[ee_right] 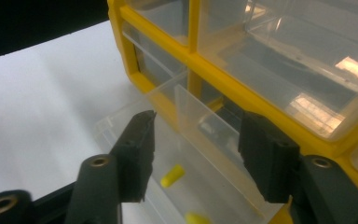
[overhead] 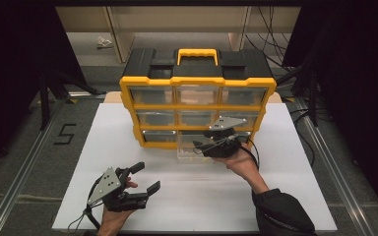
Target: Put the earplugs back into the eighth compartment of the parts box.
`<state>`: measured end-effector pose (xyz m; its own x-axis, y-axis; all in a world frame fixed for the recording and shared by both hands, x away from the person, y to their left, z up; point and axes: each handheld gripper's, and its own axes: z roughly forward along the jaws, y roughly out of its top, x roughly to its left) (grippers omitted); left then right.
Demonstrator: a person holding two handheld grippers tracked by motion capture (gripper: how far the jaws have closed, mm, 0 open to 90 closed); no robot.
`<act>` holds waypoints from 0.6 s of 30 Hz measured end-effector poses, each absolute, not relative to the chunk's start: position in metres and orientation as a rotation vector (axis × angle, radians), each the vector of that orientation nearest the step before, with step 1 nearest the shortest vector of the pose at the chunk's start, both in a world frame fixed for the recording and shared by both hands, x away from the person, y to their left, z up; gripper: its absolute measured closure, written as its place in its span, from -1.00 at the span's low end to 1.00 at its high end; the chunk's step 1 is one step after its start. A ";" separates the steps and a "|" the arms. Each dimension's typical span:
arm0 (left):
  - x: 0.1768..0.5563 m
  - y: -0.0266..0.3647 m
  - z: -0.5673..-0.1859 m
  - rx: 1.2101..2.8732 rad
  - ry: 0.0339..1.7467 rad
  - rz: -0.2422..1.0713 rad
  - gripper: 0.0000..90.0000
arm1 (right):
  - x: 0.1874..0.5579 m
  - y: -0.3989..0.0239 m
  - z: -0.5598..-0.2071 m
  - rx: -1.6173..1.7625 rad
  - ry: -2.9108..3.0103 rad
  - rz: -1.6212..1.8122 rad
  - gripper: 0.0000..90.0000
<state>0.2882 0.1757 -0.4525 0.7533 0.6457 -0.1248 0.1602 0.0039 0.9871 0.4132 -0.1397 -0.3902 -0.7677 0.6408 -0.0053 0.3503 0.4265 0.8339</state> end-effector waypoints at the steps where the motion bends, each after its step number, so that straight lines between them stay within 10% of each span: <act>1: 0.288 0.176 -0.452 1.551 0.675 0.429 -0.61 | 0.413 -0.140 -0.389 0.855 2.358 1.269 -0.03; 18: 0.288 0.176 -0.452 1.546 0.677 0.423 -0.61 | 0.386 -0.136 -0.376 0.777 2.292 1.399 -0.23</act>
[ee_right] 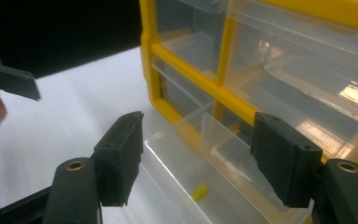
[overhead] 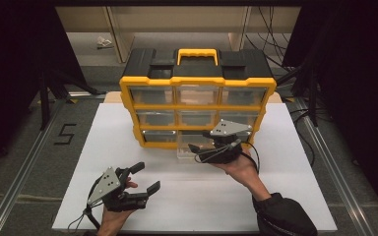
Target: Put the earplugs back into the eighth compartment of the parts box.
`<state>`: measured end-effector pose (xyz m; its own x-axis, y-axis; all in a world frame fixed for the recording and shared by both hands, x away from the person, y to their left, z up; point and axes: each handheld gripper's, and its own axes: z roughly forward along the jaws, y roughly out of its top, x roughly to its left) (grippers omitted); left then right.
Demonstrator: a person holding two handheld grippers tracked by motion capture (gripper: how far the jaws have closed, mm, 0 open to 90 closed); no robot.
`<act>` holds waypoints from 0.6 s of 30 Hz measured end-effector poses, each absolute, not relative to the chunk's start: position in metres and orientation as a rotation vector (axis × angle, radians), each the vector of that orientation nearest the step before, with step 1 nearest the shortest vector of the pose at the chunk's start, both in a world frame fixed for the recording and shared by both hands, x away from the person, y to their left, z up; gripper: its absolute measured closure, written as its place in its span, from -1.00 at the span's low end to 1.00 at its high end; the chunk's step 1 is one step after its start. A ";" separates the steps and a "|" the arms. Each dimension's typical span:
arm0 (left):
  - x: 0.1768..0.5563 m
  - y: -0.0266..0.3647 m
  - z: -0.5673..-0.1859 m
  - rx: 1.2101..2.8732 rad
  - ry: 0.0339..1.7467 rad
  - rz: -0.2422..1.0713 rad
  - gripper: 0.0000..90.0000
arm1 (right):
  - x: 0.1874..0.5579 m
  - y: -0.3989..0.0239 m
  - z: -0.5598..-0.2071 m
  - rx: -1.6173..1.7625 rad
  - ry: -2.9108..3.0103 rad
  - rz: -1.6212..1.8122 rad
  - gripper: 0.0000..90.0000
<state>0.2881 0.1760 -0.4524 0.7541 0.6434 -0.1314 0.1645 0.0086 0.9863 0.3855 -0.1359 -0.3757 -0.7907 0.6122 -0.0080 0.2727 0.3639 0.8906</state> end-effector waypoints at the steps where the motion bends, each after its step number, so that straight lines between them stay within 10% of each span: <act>1: 0.288 0.176 -0.452 1.547 0.677 0.422 -0.61 | 0.384 -0.136 -0.375 0.768 2.289 1.406 -0.24; 18: 0.288 0.176 -0.452 1.543 0.675 0.416 -0.62 | 0.368 -0.143 -0.373 0.772 2.228 1.516 -0.41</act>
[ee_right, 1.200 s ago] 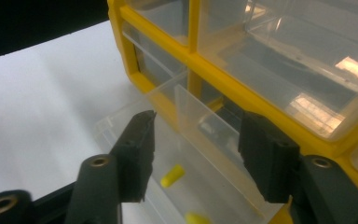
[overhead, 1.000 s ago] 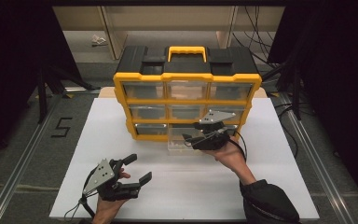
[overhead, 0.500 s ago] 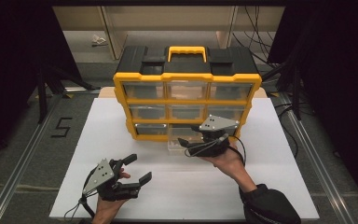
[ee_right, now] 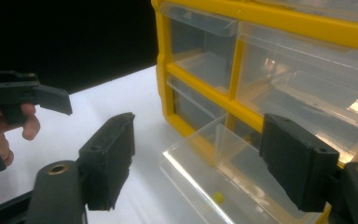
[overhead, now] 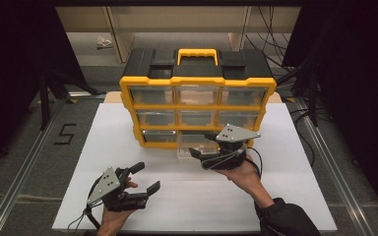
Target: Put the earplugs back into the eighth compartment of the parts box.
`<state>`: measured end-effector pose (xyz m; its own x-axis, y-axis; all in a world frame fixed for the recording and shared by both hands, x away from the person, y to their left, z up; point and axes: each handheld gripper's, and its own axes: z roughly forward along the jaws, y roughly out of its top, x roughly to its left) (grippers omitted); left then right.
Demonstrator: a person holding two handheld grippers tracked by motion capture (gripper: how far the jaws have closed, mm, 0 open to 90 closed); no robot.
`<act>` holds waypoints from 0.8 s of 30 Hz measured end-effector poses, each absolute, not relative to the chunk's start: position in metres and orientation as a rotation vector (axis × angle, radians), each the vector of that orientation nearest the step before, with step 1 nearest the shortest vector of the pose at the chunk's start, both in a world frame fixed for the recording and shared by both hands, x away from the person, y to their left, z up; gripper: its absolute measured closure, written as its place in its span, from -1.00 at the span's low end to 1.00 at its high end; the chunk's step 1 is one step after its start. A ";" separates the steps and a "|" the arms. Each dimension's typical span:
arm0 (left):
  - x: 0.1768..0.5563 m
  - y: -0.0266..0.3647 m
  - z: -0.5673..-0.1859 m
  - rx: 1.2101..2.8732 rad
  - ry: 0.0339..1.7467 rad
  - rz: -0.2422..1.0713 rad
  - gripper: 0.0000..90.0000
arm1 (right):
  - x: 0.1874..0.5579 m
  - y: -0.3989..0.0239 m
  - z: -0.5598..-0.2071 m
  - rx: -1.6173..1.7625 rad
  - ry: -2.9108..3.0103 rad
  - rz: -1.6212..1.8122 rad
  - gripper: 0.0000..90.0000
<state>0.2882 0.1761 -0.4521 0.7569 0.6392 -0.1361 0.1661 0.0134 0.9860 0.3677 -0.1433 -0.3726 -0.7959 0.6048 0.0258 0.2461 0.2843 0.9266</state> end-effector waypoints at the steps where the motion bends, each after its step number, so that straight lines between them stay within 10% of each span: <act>1: 0.288 0.176 -0.452 1.543 0.675 0.417 -0.62 | 0.367 -0.144 -0.373 0.773 2.224 1.523 -0.41; 24: 0.288 0.177 -0.452 1.537 0.675 0.410 -0.62 | 0.351 -0.159 -0.378 0.797 2.137 1.649 -0.48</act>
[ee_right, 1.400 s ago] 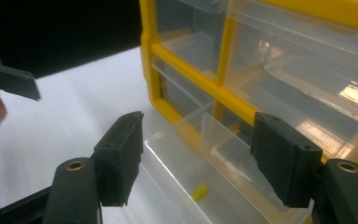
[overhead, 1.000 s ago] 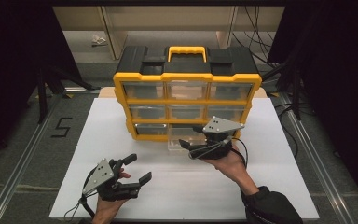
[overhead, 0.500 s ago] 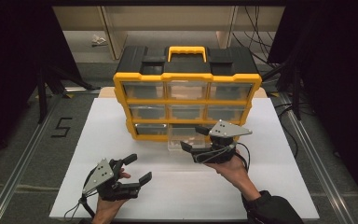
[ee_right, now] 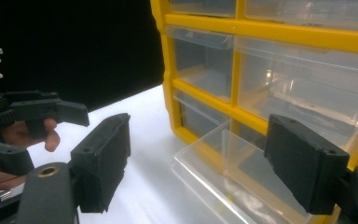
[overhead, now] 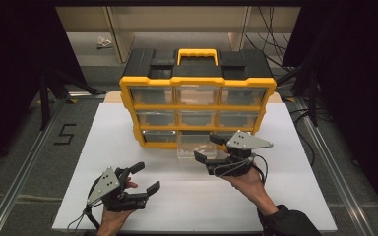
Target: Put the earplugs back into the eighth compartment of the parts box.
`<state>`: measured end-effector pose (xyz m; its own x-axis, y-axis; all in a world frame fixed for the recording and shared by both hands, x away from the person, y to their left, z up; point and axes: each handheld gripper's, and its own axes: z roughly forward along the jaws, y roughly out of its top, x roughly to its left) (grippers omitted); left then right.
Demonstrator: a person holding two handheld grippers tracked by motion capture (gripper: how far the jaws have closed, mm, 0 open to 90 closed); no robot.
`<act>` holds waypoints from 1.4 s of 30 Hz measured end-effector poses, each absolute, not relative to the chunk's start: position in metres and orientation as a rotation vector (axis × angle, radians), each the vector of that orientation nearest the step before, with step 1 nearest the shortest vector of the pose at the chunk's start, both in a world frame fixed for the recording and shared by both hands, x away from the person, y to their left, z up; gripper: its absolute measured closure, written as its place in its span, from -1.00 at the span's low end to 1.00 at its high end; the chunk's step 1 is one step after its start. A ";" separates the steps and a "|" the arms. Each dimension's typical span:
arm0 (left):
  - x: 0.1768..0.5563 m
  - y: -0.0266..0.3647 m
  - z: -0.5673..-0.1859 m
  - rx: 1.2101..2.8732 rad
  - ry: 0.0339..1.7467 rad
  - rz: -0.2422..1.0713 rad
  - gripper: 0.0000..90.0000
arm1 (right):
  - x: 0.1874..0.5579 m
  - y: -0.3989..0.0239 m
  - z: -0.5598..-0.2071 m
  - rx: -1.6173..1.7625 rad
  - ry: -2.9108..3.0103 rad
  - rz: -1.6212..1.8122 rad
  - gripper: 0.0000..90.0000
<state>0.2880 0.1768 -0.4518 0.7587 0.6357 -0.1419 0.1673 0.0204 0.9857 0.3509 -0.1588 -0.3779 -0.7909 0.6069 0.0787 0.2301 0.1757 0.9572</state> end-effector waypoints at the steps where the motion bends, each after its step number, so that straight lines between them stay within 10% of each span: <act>1: 0.288 0.177 -0.452 1.536 0.674 0.409 -0.63 | 0.350 -0.159 -0.378 0.794 2.133 1.650 -0.48; 42: 0.289 0.178 -0.452 1.523 0.679 0.388 -0.63 | 0.322 -0.196 -0.409 0.791 2.021 1.677 -0.54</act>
<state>0.2885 0.1779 -0.4519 0.7616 0.6273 -0.1625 0.1782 0.0385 0.9832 0.3218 -0.1958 -0.4088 -0.7615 0.6460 0.0524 0.1708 0.1219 0.9777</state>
